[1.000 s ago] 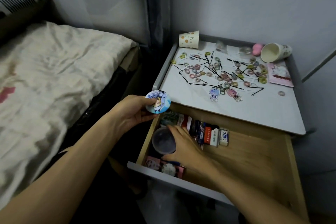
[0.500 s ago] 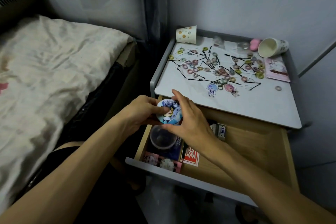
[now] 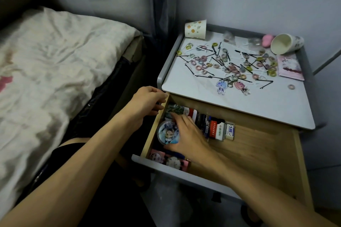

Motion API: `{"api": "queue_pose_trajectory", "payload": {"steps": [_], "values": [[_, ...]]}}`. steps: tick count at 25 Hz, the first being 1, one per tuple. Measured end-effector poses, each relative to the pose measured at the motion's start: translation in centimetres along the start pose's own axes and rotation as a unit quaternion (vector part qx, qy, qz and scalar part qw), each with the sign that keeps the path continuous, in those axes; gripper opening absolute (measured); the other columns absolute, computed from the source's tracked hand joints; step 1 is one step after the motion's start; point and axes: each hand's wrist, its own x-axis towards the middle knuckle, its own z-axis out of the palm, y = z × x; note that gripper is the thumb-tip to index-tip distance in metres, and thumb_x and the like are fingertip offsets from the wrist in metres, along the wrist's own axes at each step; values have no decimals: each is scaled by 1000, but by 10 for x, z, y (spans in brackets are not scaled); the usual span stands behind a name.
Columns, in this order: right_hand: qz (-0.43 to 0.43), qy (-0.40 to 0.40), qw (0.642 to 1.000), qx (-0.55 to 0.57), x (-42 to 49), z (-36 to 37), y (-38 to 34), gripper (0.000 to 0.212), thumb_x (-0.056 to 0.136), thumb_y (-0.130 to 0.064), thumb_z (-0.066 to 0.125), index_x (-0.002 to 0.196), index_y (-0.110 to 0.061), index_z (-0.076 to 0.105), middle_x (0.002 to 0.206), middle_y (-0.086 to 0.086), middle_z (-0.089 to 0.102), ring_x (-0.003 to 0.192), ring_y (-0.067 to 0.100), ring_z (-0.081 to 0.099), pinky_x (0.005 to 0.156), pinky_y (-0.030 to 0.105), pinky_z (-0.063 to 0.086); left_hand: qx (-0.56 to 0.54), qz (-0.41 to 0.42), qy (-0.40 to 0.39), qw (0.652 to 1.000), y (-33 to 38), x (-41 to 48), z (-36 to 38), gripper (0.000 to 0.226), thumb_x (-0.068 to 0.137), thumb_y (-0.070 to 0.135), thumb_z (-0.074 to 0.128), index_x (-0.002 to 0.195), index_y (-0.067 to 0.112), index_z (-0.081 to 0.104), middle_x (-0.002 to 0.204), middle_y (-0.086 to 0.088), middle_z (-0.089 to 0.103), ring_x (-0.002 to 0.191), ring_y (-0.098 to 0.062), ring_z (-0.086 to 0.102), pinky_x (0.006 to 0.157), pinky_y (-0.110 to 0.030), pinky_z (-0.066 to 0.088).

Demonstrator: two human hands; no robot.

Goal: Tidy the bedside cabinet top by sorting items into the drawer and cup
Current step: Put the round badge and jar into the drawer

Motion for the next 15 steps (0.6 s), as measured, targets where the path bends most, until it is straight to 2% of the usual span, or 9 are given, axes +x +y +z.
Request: {"api": "queue_pose_trajectory", "payload": {"steps": [6, 10, 13, 15], "values": [[-2, 6, 1000, 2, 3, 5, 6, 101, 62, -47, 85, 144, -19, 35, 133, -5, 41, 125, 10, 33, 106, 27, 35, -4, 1, -15, 1000, 2, -2, 1, 18, 94, 25, 62, 107, 13, 63, 106, -9, 70, 98, -27, 69, 87, -40, 56], [0, -5, 1000, 17, 0, -2, 2, 98, 65, -47, 84, 145, -19, 35, 134, -4, 39, 126, 10, 31, 107, 26, 34, -4, 4, -22, 1000, 3, -5, 4, 18, 93, 26, 62, 107, 14, 63, 105, -8, 70, 92, -23, 69, 84, -37, 56], [20, -4, 999, 36, -5, -24, 1, 83, 76, -47, 76, 144, -20, 36, 130, -8, 36, 122, 6, 31, 104, 25, 35, 3, 17, -33, 999, 4, -8, 11, 19, 93, 23, 63, 107, 12, 63, 105, -9, 70, 97, -28, 69, 74, -31, 55], [34, 34, 999, 23, -10, -51, 4, 66, 85, -42, 69, 140, -21, 41, 127, -8, 39, 118, 4, 34, 100, 26, 36, 14, 29, -44, 999, 6, -9, 15, 20, 93, 22, 64, 108, 9, 63, 105, -13, 70, 94, -28, 69, 72, -29, 55]]}}
